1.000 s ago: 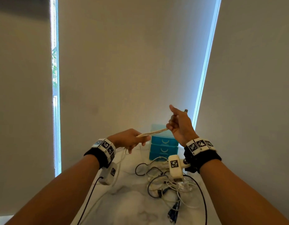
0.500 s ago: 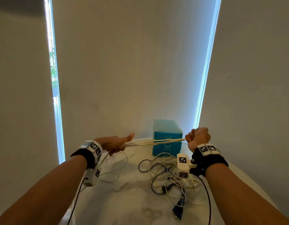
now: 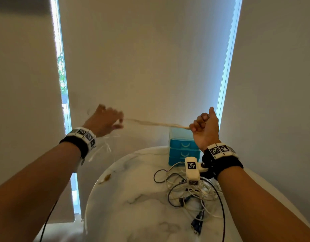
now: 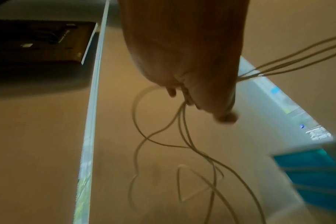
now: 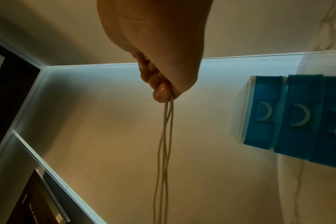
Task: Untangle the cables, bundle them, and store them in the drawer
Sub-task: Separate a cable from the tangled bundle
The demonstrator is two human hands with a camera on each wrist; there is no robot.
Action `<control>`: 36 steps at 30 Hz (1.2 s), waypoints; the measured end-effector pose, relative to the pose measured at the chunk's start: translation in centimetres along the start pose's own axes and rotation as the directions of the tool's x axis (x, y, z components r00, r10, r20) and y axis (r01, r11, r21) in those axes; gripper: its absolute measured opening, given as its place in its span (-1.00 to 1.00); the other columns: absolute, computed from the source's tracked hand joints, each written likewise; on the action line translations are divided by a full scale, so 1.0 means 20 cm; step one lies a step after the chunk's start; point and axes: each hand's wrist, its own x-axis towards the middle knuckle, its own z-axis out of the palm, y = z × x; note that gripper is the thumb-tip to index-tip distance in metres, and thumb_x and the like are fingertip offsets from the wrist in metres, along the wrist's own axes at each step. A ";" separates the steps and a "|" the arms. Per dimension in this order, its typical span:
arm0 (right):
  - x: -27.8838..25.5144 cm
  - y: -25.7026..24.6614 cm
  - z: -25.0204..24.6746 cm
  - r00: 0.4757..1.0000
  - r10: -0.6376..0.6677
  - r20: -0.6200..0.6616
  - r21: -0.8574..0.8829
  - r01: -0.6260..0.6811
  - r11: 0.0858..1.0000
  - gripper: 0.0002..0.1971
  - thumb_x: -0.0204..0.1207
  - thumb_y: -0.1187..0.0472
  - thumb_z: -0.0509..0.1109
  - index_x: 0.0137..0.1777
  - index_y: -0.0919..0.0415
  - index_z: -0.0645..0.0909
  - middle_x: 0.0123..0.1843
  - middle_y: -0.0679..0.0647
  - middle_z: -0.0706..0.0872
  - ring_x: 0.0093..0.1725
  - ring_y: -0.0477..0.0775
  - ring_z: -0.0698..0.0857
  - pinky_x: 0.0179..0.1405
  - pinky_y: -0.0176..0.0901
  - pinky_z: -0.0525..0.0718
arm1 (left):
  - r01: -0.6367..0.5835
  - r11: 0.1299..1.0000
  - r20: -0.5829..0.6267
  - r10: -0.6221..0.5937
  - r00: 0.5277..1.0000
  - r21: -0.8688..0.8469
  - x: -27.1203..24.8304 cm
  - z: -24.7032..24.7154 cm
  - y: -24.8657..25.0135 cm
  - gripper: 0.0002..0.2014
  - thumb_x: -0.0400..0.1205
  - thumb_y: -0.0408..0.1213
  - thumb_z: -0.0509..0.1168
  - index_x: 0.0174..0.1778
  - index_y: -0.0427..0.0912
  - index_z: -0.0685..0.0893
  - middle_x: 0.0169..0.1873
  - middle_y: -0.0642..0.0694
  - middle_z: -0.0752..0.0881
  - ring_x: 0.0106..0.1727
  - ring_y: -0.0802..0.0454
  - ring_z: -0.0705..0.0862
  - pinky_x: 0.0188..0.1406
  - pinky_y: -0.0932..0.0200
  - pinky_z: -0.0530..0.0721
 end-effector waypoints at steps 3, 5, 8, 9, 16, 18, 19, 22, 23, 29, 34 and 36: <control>-0.02 0.03 -0.05 0.999 -0.023 -0.034 -0.123 0.019 0.992 -0.42 0.83 -0.22 0.27 -0.41 0.02 0.31 -0.47 -0.03 0.21 -0.50 -0.01 0.18 -0.51 -0.11 0.23 | 0.155 0.983 0.236 -0.128 0.963 -0.100 -0.21 0.17 0.07 -0.72 0.70 -0.24 0.43 -0.19 0.22 0.52 -0.28 0.21 0.59 0.01 0.06 0.74 0.07 0.01 0.25; -0.03 0.06 -0.08 0.998 -0.034 -0.058 -0.242 0.019 0.970 -0.41 0.81 -0.21 0.32 -0.42 0.01 0.28 -0.48 -0.03 0.21 -0.50 -0.01 0.18 -0.50 -0.11 0.21 | 0.285 0.950 0.374 -0.219 0.901 -0.130 -0.32 0.28 0.13 -0.71 0.68 -0.13 0.44 -0.29 0.25 0.53 -0.24 0.23 0.67 0.09 0.11 0.79 0.08 0.04 0.32; -0.04 0.09 -0.13 0.999 -0.013 -0.051 -0.346 -0.006 0.938 -0.39 0.81 -0.21 0.34 -0.44 0.02 0.29 -0.49 -0.03 0.22 -0.50 0.00 0.19 -0.45 -0.09 0.22 | 0.365 0.931 0.557 -0.304 0.773 0.001 -0.46 0.40 0.20 -0.93 0.60 -0.07 0.42 -0.21 0.19 0.72 -0.09 0.23 0.80 0.20 0.18 0.77 0.15 0.00 0.31; -0.04 0.08 -0.14 0.999 -0.008 -0.044 -0.367 -0.008 0.930 -0.39 0.81 -0.21 0.33 -0.45 0.02 0.29 -0.49 -0.03 0.22 -0.50 -0.01 0.20 -0.45 -0.09 0.23 | 0.403 0.915 0.579 -0.341 0.740 0.023 -0.49 0.41 0.21 -0.93 0.57 -0.08 0.40 -0.16 0.20 0.78 -0.06 0.23 0.82 0.22 0.17 0.76 0.19 -0.02 0.33; -0.02 0.01 -0.16 0.995 -0.055 -0.081 -0.452 0.012 0.892 -0.38 0.82 -0.20 0.32 -0.45 0.02 0.27 -0.55 -0.06 0.24 -0.55 0.00 0.23 -0.49 -0.10 0.28 | 0.688 0.720 0.531 -0.620 0.578 0.091 -0.60 0.43 0.19 -0.73 0.62 0.09 0.41 0.18 0.10 0.78 0.25 -0.09 0.63 0.34 -0.18 0.65 0.28 -0.05 0.70; -0.01 0.00 -0.17 0.994 -0.068 -0.088 -0.483 0.018 0.876 -0.38 0.82 -0.21 0.32 -0.44 0.03 0.28 -0.56 -0.07 0.26 -0.56 0.00 0.24 -0.48 -0.09 0.28 | 0.759 0.649 0.591 -0.634 0.499 0.054 -0.58 0.42 0.16 -0.67 0.65 0.10 0.42 0.19 -0.03 0.76 0.16 -0.12 0.79 0.18 -0.18 0.78 0.14 0.03 0.75; -0.01 0.00 -0.17 0.995 -0.064 -0.079 -0.494 0.017 0.869 -0.38 0.82 -0.22 0.31 -0.44 0.04 0.27 -0.56 -0.07 0.26 -0.56 -0.01 0.24 -0.48 -0.10 0.28 | 0.805 0.593 0.628 -0.625 0.464 -0.004 -0.56 0.42 0.15 -0.67 0.68 0.06 0.43 0.17 -0.12 0.80 0.05 -0.15 0.84 0.06 -0.17 0.83 0.03 0.06 0.77; -0.01 0.03 -0.16 0.999 -0.032 -0.033 -0.500 0.012 0.866 -0.37 0.81 -0.26 0.28 -0.43 0.05 0.26 -0.54 -0.05 0.24 -0.53 0.00 0.22 -0.48 -0.11 0.28 | 0.915 0.280 0.674 -0.618 0.404 -0.292 -0.49 0.41 0.11 -0.81 0.76 -0.27 0.41 0.08 -0.35 0.83 -0.25 -0.28 0.84 -0.43 -0.14 0.81 -0.45 0.09 0.82; -0.01 0.04 -0.16 0.999 -0.024 -0.022 -0.498 0.009 0.867 -0.38 0.80 -0.28 0.28 -0.41 0.04 0.26 -0.52 -0.04 0.23 -0.52 0.00 0.22 -0.48 -0.11 0.27 | 0.909 0.143 0.660 -0.645 0.386 -0.392 -0.47 0.41 0.10 -0.84 0.77 -0.34 0.40 0.11 -0.38 0.80 -0.23 -0.32 0.84 -0.43 -0.17 0.82 -0.45 0.04 0.87; -0.03 0.05 -0.08 0.999 -0.005 0.042 -0.414 0.022 0.910 -0.39 0.68 -0.42 0.34 -0.37 0.01 0.33 -0.43 -0.03 0.18 -0.48 -0.02 0.21 -0.47 -0.12 0.26 | 0.840 0.302 0.558 -0.638 0.530 -0.452 -0.37 0.33 0.05 -0.22 0.69 -0.48 0.39 0.80 -0.11 0.19 0.40 -0.27 0.68 0.26 -0.37 0.76 0.15 -0.06 0.71; -0.08 0.11 -0.12 0.994 0.053 0.093 -0.365 -0.016 0.931 -0.39 0.64 -0.32 0.49 -0.41 0.00 0.29 -0.47 -0.04 0.17 -0.50 -0.03 0.20 -0.46 -0.13 0.31 | 0.895 0.425 0.762 -0.532 0.368 -0.136 -0.36 0.26 0.24 -0.62 0.79 -0.43 0.27 0.52 -0.48 0.57 0.24 -0.40 0.82 0.04 -0.30 0.88 -0.07 -0.05 0.84; -0.09 0.15 -0.18 0.994 0.071 0.081 -0.342 -0.039 0.939 -0.39 0.69 -0.29 0.44 -0.42 0.02 0.28 -0.49 -0.03 0.18 -0.51 -0.02 0.21 -0.48 -0.12 0.31 | 0.790 0.607 0.698 -0.530 0.481 -0.084 -0.30 0.23 0.33 -0.64 0.73 -0.33 0.29 0.44 -0.35 0.64 0.28 -0.29 0.81 0.18 -0.28 0.82 0.14 -0.09 0.76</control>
